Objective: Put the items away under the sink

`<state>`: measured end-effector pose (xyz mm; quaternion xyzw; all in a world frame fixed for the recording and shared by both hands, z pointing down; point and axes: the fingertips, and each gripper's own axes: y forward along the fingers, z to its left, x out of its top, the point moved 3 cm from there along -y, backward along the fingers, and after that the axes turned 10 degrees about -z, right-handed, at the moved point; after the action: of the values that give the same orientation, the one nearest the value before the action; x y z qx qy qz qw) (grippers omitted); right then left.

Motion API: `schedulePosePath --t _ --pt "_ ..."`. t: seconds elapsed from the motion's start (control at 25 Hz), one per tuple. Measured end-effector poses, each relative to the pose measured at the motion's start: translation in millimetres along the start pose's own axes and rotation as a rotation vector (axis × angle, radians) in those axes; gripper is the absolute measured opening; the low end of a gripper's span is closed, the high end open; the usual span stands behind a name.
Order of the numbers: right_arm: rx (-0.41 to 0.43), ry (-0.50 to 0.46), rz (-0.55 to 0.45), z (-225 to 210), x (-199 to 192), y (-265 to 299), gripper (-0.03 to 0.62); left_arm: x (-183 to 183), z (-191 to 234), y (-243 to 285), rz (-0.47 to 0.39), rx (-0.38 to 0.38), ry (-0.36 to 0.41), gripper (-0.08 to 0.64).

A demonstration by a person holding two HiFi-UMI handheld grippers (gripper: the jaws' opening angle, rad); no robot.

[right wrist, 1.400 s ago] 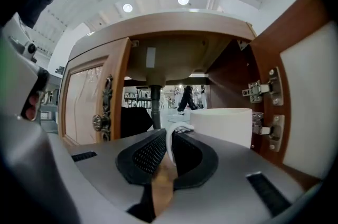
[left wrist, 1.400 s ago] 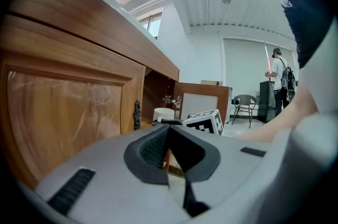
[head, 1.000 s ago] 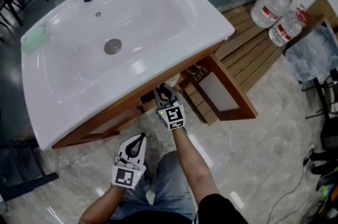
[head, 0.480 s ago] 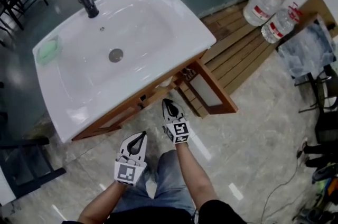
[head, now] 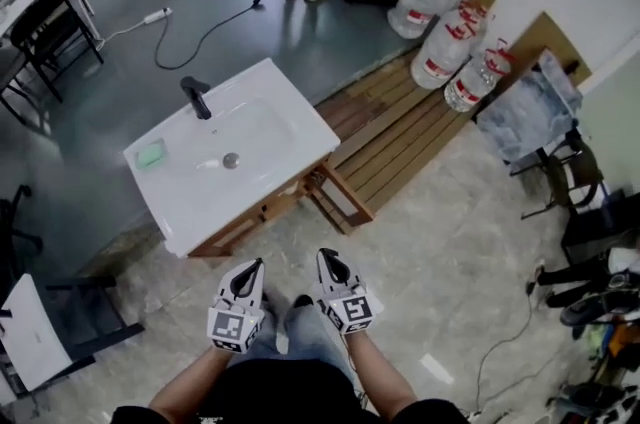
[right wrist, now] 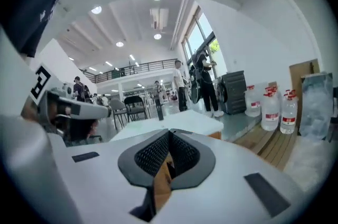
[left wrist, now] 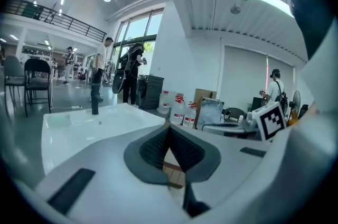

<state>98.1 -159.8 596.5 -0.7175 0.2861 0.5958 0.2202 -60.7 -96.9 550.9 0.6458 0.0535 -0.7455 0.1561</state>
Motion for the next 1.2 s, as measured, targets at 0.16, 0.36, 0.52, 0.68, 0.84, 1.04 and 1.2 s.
schedulePosePath --t 0.16,0.36,0.52,0.68,0.84,1.04,1.2 --pt "-0.032 -0.013 -0.089 28 125 -38 0.011 94 -18 -25 -0.075 -0.033 0.039 0.006" --pt "-0.11 -0.104 -0.227 51 219 -70 0.011 191 -18 -55 -0.213 -0.004 0.009 0.006" --pt "-0.155 -0.153 -0.297 58 250 -87 0.011 220 -10 -79 -0.271 0.057 0.063 0.006" --pt "-0.15 -0.205 -0.325 63 258 -93 0.011 226 -4 -98 -0.305 0.095 0.061 0.006" --pt "-0.143 -0.228 -0.344 67 257 -91 0.011 224 -2 -103 -0.312 0.098 0.066 0.006" --pt "-0.143 -0.21 -0.375 71 264 -87 0.011 229 -8 -94 -0.323 0.062 0.075 0.006" --pt "-0.144 -0.215 -0.369 72 262 -88 0.011 231 -14 -89 -0.334 0.045 0.076 0.006"
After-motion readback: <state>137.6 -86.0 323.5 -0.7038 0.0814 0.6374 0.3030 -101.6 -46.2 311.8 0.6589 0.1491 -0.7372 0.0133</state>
